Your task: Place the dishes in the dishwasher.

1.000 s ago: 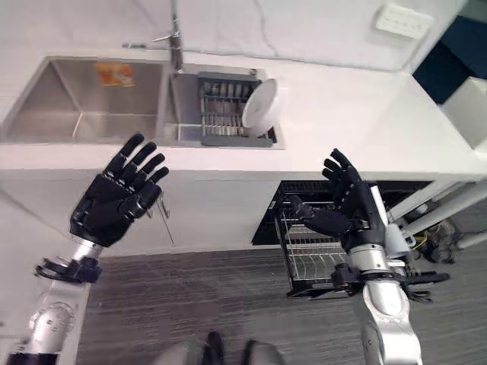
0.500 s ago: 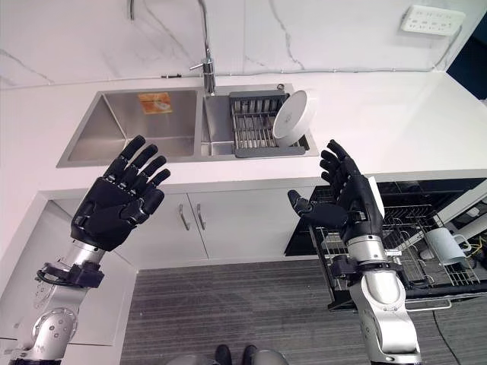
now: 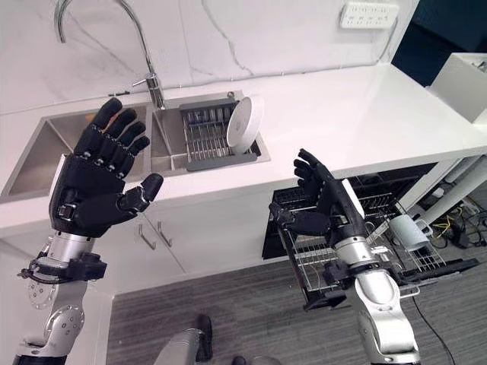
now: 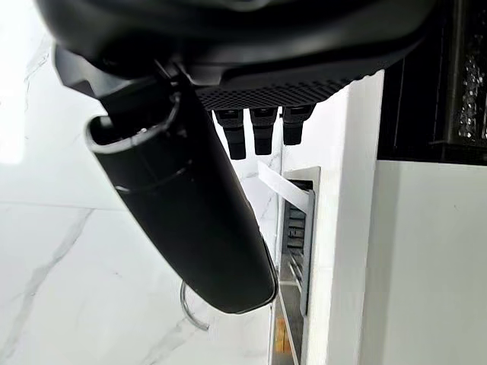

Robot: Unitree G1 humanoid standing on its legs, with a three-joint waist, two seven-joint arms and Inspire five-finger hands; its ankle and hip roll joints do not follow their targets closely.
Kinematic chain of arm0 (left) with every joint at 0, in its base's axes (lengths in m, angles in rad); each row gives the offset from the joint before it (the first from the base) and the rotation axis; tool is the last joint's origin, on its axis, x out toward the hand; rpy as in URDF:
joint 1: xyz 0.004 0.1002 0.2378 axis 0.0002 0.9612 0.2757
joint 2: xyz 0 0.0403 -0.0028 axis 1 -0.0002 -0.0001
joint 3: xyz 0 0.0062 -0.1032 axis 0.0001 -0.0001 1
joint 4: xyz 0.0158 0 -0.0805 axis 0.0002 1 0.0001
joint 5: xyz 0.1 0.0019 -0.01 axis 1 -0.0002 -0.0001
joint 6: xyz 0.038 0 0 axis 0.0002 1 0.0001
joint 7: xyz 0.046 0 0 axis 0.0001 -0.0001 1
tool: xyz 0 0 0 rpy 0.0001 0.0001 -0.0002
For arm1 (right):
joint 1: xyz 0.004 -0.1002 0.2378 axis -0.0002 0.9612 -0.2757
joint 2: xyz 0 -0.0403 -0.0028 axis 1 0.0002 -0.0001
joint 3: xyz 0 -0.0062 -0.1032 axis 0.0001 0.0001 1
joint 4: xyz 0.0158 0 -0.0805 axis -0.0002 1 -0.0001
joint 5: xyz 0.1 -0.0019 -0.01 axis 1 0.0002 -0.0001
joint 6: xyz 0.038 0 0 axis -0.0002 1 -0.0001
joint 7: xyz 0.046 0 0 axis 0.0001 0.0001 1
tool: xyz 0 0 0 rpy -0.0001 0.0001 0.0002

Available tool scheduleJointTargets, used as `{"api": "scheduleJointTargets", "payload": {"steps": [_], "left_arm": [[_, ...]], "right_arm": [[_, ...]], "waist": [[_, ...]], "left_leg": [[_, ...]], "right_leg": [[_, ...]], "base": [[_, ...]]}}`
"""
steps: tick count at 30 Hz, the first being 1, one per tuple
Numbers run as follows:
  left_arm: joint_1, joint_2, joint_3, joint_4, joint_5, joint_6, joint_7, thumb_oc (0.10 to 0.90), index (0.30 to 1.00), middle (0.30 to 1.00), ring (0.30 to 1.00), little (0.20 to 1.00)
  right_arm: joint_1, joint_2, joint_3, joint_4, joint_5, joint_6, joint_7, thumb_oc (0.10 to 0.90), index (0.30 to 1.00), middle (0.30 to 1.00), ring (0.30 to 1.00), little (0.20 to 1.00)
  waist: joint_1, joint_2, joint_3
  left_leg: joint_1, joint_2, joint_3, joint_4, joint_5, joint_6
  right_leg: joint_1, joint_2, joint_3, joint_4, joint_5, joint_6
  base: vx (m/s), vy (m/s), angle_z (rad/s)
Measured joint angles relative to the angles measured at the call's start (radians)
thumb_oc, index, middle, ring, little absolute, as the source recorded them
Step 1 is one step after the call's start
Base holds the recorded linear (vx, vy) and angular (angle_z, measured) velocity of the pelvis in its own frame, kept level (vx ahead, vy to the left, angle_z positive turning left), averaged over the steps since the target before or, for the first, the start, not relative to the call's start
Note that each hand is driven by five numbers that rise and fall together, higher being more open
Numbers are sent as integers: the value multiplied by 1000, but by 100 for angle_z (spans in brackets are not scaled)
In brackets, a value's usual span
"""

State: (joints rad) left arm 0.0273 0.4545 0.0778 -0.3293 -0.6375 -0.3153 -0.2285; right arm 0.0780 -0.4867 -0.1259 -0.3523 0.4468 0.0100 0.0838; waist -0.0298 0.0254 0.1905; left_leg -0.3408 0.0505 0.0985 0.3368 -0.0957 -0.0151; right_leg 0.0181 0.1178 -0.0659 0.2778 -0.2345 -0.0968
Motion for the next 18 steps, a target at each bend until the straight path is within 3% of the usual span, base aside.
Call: {"api": "scheduleJointTargets", "payload": {"steps": [2, 3, 7, 8, 9, 11, 12, 13, 14, 15, 16, 18], "left_arm": [[-4, 2, 1, -2, 36, -12, 11, 800, 900, 900, 900, 900], [-21, 1, 1, -4, 54, -13, 23, 800, 900, 900, 900, 900], [-92, 2, 3, -37, 57, -21, 26, 800, 900, 900, 900, 900], [-92, 2, 8, -35, 57, -21, 27, 800, 900, 900, 900, 900], [-90, 0, 10, -36, 57, -24, 22, 800, 900, 900, 900, 900], [-89, 2, 8, -35, 56, -32, 18, 800, 900, 900, 900, 900], [-89, -1, 5, -34, 56, -34, 16, 800, 900, 900, 900, 900], [-81, -4, 0, -32, 58, -34, 13, 800, 900, 900, 900, 900], [-60, 7, -2, -36, 62, -34, 4, 800, 900, 900, 900, 900], [-62, 18, 3, -38, 61, -34, 5, 800, 900, 900, 900, 900], [-76, 22, -4, -32, 61, -33, 4, 800, 900, 900, 900, 900], [-120, 21, -29, -26, 66, -32, 8, 800, 900, 900, 900, 900]], "right_arm": [[-5, 2, -5, -16, 57, -2, 17, 800, 900, 900, 900, 900], [-6, 17, -3, -55, 76, -2, 18, 800, 900, 900, 900, 900], [-24, 16, 3, -80, 74, -12, 18, 800, 900, 900, 900, 900], [-29, 16, 9, -79, 74, -9, 18, 800, 900, 900, 900, 900], [-31, 31, 17, -80, 71, -9, 18, 800, 900, 900, 900, 900], [-40, 45, 16, -80, 71, -9, 14, 800, 900, 900, 900, 900], [-40, 53, 16, -80, 68, -6, 7, 800, 900, 900, 900, 900], [-26, 80, 16, -80, 68, -4, 6, 800, 900, 900, 900, 900], [-6, 93, 30, -79, 68, -5, 2, 800, 900, 900, 900, 900], [-14, 93, 39, -79, 68, -7, 3, 800, 900, 900, 900, 900], [-9, 90, 43, -80, 68, -10, -2, 800, 900, 900, 900, 900], [-10, 84, 41, -74, 68, -9, -13, 800, 900, 900, 900, 900]], "waist": [[2, 0, 0], [-9, -15, 0], [14, -32, -2], [16, -33, -2], [21, -51, -9], [29, -70, -20], [19, -68, -18], [-2, -68, -18], [2, -63, -18], [11, -61, -19], [0, -50, -20], [-13, -28, -15]], "left_leg": [[55, -33, 5, -51, 119, 82], [101, -80, 23, -47, 70, 105], [150, -145, 33, -53, 25, 171], [166, -146, 36, -60, 20, 176], [194, -152, 40, -65, -6, 177], [206, -155, 45, -80, -28, 173], [202, -153, 31, -65, -35, 195], [205, -144, 15, -49, -46, 199], [249, -128, 48, -90, -54, 175], [257, -127, 64, -98, -50, 181], [258, -132, 42, -98, -58, 167], [256, -145, 21, -98, -44, 191]], "right_leg": [[25, -23, 34, 15, -37, 59], [67, -75, 33, 25, -66, 94], [57, -154, 20, 88, -101, 148], [52, -163, 20, 81, -99, 154], [39, -179, 23, 80, -50, 180], [38, -174, 23, 95, -33, 204], [-21, -162, 51, 223, -13, 243], [-143, -153, 79, 455, 62, 321], [-234, -200, 20, 484, 15, 258], [-263, -219, -6, 391, 21, 246], [-263, -235, -30, 252, 37, 210], [-263, -247, -15, 40, 87, 175]], "base": [[302, 299, -43], [298, 269, -18], [222, 209, 5], [237, 264, -1], [245, 265, -24], [196, 246, -13], [134, 155, 25], [126, 42, 9], [173, -20, -16], [142, -77, -19], [108, -97, 8], [66, -96, 45]]}}
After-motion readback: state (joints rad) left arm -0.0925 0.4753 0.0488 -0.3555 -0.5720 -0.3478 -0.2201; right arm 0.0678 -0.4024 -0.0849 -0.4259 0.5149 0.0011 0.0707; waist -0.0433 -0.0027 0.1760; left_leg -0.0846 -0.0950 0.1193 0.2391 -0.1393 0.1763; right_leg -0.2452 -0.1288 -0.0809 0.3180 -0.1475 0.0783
